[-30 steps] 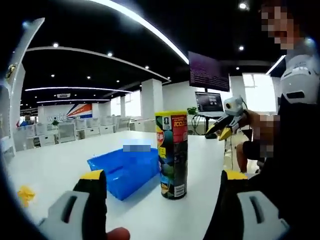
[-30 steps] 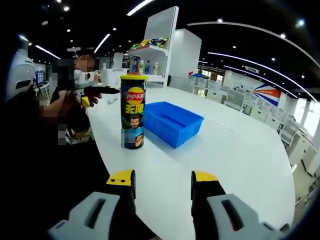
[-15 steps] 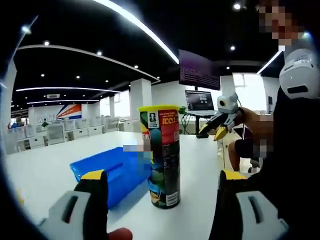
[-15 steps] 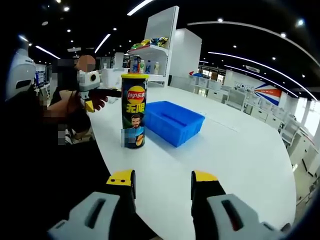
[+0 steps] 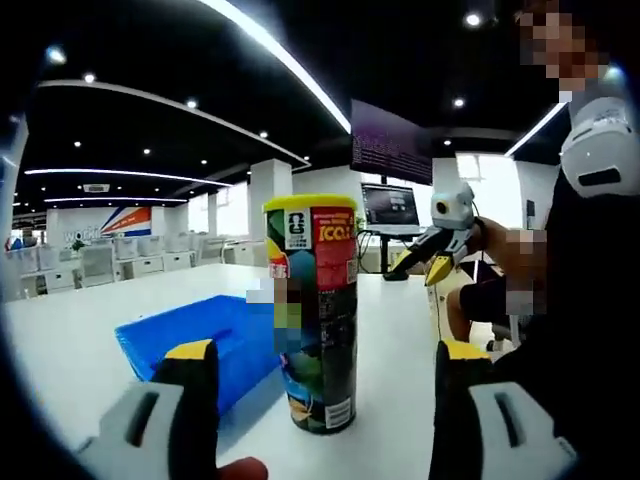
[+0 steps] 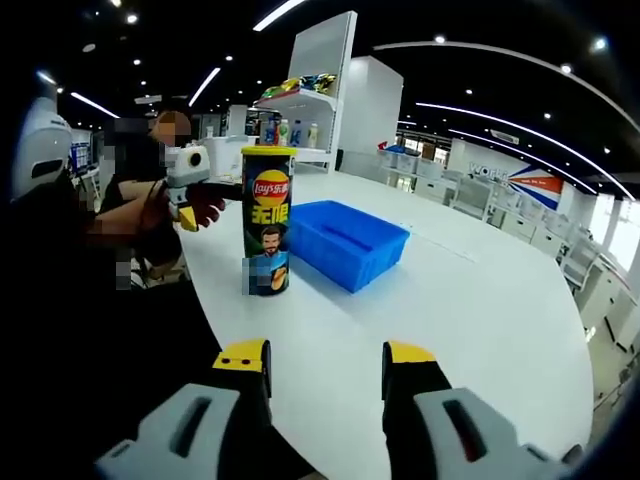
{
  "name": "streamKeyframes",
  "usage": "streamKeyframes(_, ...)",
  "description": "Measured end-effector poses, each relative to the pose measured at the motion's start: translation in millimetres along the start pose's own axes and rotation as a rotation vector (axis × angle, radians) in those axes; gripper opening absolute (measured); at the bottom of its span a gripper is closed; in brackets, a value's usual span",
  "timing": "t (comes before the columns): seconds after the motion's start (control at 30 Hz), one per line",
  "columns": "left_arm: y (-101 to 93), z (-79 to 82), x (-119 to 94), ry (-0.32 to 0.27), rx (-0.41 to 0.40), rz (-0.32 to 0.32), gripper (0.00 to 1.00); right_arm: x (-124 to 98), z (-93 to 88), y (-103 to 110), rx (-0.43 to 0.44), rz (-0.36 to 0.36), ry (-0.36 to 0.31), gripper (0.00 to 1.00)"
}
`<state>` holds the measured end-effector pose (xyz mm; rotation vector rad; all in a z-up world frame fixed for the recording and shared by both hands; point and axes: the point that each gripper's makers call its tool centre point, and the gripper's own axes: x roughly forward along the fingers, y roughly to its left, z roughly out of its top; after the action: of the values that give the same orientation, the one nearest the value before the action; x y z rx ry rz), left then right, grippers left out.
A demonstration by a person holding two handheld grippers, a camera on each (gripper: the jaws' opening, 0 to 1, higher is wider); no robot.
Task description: Open the lid of the chip container on the table, take out the chips, place them into the box in front of the container, and close the lid
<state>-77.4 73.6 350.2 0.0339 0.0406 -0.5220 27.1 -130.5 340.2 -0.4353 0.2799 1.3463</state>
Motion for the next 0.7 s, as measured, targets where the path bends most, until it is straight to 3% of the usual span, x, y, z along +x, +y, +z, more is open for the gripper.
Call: streamKeyframes(0.7, -5.0, -10.4, 36.1, -0.006, -0.014, -0.07, 0.86, 0.2, 0.6, 2.3, 0.0, 0.001, 0.004, 0.44)
